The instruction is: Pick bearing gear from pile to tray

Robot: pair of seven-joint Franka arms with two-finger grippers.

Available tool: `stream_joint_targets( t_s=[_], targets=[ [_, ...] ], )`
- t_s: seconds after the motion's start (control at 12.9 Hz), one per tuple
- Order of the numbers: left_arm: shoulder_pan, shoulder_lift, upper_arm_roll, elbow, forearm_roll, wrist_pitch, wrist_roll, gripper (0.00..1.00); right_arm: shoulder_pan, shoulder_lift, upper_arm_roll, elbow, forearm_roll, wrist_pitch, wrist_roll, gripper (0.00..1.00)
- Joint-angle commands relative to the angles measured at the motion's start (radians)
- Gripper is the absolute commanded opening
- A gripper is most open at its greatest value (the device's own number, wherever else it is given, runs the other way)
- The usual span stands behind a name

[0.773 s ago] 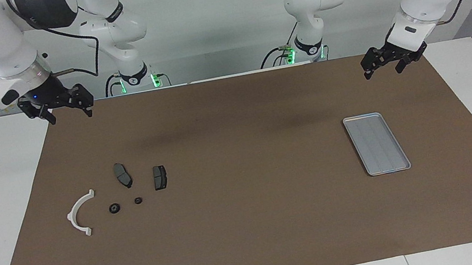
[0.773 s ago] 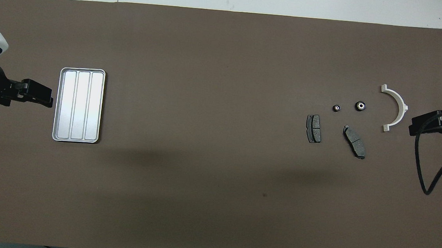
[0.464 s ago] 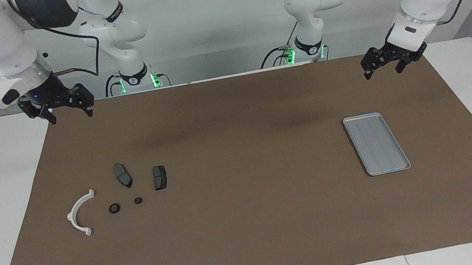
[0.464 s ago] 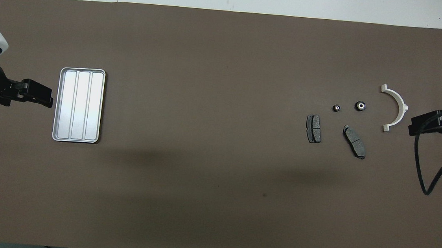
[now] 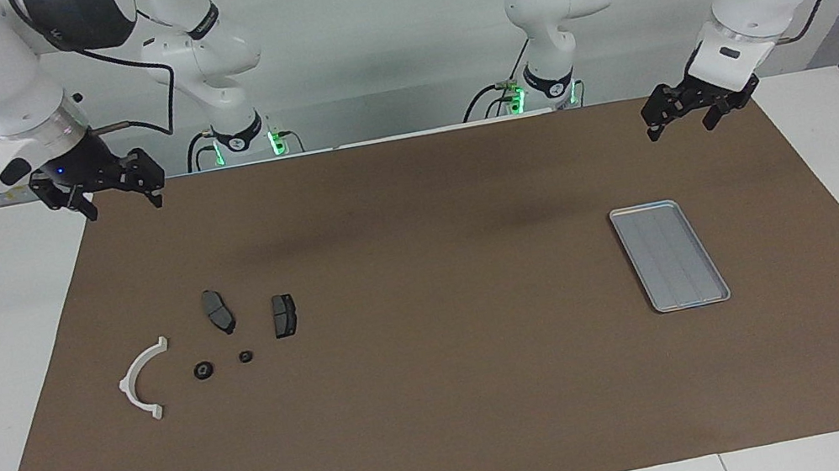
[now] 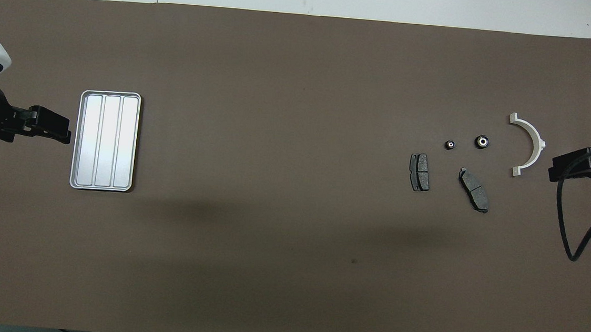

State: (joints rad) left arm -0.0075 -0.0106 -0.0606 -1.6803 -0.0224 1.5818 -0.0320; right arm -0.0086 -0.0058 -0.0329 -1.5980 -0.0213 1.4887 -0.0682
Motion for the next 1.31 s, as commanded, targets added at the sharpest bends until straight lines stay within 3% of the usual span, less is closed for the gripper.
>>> stream_joint_targets(
  t_s=[0.0,0.31,0.62,1.01,1.24],
  targets=[
    [0.001,-0.015,0.001,-0.015,-0.001,0.012,0.001,1.00,-0.001,-0.002,-0.002,-0.007,0.009,0.030,-0.035,1.00],
    [0.001,-0.015,0.001,-0.015,-0.001,0.012,0.001,1.00,-0.002,0.024,-0.002,-0.016,0.009,0.119,-0.033,1.00],
    [0.001,-0.015,0.001,-0.015,-0.001,0.012,0.001,1.00,-0.016,0.099,-0.002,-0.019,0.009,0.206,-0.053,1.00],
    [0.001,-0.015,0.001,-0.015,-0.001,0.012,0.001,1.00,-0.045,0.176,-0.004,-0.112,0.009,0.382,-0.099,1.00],
    [0.001,-0.015,0.001,-0.015,-0.001,0.012,0.001,1.00,-0.057,0.243,-0.004,-0.119,0.009,0.462,-0.107,1.00]
  ],
)
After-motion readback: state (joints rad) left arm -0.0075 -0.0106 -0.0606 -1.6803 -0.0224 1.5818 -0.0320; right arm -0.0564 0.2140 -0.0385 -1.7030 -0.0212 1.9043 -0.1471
